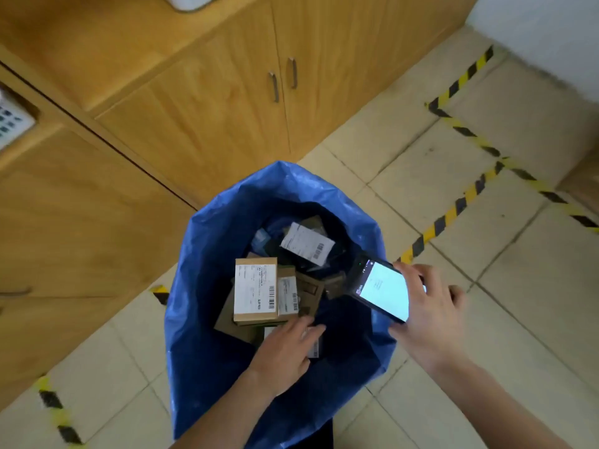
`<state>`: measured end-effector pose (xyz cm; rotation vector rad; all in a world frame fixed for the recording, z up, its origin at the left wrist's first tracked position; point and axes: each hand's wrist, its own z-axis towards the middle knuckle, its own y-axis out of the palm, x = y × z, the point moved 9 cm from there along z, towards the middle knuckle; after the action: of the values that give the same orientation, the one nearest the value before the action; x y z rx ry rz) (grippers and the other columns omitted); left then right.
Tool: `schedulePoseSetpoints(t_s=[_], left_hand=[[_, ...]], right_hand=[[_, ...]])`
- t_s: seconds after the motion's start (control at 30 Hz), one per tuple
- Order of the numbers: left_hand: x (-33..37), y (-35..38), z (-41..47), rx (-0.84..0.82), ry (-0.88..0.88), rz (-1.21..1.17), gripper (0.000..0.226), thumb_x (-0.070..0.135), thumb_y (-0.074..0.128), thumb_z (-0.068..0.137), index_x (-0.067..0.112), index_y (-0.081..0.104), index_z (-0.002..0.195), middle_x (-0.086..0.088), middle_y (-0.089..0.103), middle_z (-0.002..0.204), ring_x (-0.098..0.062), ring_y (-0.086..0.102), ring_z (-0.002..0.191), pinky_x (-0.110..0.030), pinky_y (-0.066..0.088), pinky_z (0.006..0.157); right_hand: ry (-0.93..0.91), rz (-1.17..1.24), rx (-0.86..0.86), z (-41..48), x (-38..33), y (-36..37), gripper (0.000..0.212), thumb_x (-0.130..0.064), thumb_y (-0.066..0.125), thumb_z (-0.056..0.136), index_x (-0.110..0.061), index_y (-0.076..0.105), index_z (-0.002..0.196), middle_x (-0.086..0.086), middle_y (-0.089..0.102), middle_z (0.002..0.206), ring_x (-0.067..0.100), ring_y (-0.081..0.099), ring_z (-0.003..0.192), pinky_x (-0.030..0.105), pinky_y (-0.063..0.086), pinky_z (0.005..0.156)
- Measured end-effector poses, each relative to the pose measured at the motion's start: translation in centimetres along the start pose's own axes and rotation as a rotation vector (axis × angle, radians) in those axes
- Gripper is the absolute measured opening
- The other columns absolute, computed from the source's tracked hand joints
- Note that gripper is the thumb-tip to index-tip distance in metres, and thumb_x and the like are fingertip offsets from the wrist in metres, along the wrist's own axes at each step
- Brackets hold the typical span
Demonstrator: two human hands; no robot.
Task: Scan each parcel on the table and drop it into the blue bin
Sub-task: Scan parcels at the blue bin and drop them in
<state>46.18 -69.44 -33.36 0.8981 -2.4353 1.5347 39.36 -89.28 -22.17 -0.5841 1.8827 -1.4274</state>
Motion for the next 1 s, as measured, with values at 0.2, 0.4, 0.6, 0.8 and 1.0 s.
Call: schedulePoseSetpoints(t_s=[0.2, 0.4, 0.6, 0.8, 1.0], left_hand=[[6.4, -5.7, -3.4, 0.037, 0.071, 0.098, 0.064, 0.026, 0.049, 0.096, 0.028, 0.02, 0.153, 0.004, 0.024, 0.152, -0.017, 0.03, 0.137, -0.03, 0.03, 0.111], [18.9, -9.6, -5.3, 0.092, 0.222, 0.205, 0.061, 0.032, 0.045, 0.098, 0.028, 0.019, 0.153, 0.007, 0.024, 0.153, -0.016, 0.03, 0.138, -0.03, 0.029, 0.111], [35.9, -10.0, -7.3, 0.172, 0.399, 0.277, 0.059, 0.037, 0.048, 0.096, 0.032, 0.023, 0.149, 0.011, 0.037, 0.136, -0.012, 0.042, 0.122, -0.026, 0.036, 0.101], [56.7, -4.9, -9.5, 0.114, 0.761, 0.351, 0.044, 0.042, 0.064, 0.085, 0.033, 0.055, 0.127, 0.012, 0.056, 0.112, -0.003, 0.058, 0.101, -0.014, 0.042, 0.082], [76.5, 3.4, -14.0, 0.002, 1.149, 0.509, 0.044, 0.04, 0.072, 0.08, 0.033, 0.059, 0.121, 0.011, 0.058, 0.11, -0.003, 0.061, 0.095, -0.015, 0.048, 0.072]], right_hand=[[0.313, 0.247, 0.028, -8.6, 6.4, -7.2, 0.092, -0.014, 0.076, 0.047, -0.03, 0.046, 0.133, -0.008, 0.043, 0.12, 0.015, 0.05, 0.104, 0.027, 0.019, 0.084], [0.537, 0.412, 0.169, -22.2, 14.8, -14.8, 0.093, -0.013, 0.078, 0.045, -0.031, 0.046, 0.131, -0.013, 0.04, 0.112, 0.01, 0.045, 0.103, 0.034, 0.03, 0.09], [0.712, 0.505, 0.329, -38.9, 23.9, -21.1, 0.09, -0.019, 0.074, 0.045, -0.035, 0.044, 0.128, -0.016, 0.041, 0.11, 0.008, 0.048, 0.102, 0.035, 0.035, 0.087], [0.951, 0.563, 0.521, -56.6, 32.0, -24.7, 0.09, -0.027, 0.067, 0.044, -0.041, 0.038, 0.128, -0.023, 0.038, 0.107, 0.0, 0.047, 0.098, 0.029, 0.028, 0.081], [1.348, 0.592, 0.723, -74.7, 36.6, -25.1, 0.086, -0.035, 0.06, 0.042, -0.058, 0.026, 0.118, -0.027, 0.033, 0.111, -0.011, 0.043, 0.1, 0.027, 0.032, 0.083]])
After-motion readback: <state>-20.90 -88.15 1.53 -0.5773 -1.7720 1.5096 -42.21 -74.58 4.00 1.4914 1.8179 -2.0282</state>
